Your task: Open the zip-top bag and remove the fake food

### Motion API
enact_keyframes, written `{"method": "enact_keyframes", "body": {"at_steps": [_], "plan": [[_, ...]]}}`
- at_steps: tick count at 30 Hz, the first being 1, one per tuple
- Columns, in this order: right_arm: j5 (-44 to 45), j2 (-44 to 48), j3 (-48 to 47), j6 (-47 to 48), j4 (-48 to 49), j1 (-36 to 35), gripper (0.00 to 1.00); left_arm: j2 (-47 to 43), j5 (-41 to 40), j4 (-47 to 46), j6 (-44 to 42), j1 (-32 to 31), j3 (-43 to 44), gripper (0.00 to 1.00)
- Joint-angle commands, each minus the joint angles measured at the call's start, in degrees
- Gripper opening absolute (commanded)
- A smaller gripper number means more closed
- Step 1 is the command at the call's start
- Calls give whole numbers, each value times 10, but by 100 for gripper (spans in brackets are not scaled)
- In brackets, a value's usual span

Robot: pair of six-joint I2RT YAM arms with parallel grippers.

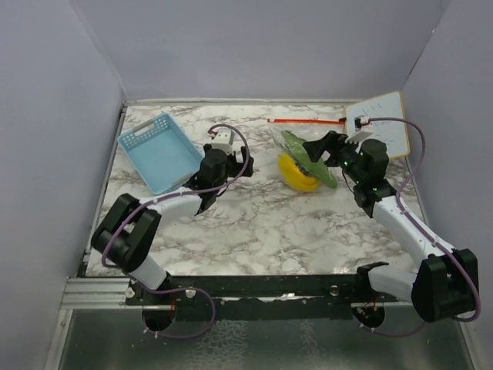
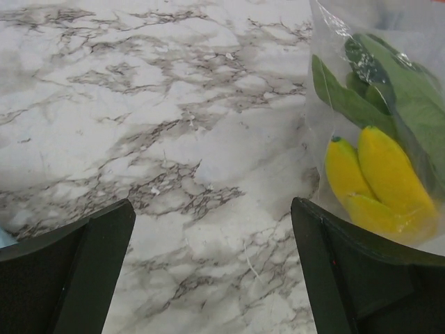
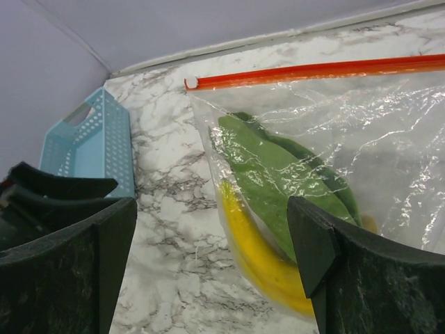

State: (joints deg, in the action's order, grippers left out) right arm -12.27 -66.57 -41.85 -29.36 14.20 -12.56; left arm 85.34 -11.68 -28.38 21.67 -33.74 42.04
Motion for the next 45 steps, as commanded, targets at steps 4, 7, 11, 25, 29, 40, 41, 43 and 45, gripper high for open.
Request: {"method": "enact_keyframes", "body": {"at_steps": [4, 7, 11, 25, 29, 40, 41, 43, 45], "plan": [[13, 31, -26, 41, -13, 1, 94, 169, 189, -222, 110, 81, 78, 99], [18, 41, -36, 60, -40, 1, 97, 252, 330, -396, 189, 119, 95, 86], [30, 48, -40, 90, -61, 1, 98, 311, 381, -427, 193, 119, 166, 84], [42, 82, -37, 132, -87, 1, 99, 437, 453, -400, 212, 112, 353, 79], [20, 84, -41, 127, -86, 1, 99, 462, 469, -417, 228, 112, 381, 79], [16, 83, -39, 134, -85, 1, 99, 508, 460, -464, 276, 111, 402, 52], [14, 83, -39, 135, -84, 1, 99, 506, 454, -467, 277, 111, 398, 51], [11, 81, -36, 135, -82, 1, 100, 505, 444, -480, 289, 112, 394, 45], [10, 80, -34, 132, -80, 1, 100, 511, 444, -494, 310, 114, 407, 39]]}}
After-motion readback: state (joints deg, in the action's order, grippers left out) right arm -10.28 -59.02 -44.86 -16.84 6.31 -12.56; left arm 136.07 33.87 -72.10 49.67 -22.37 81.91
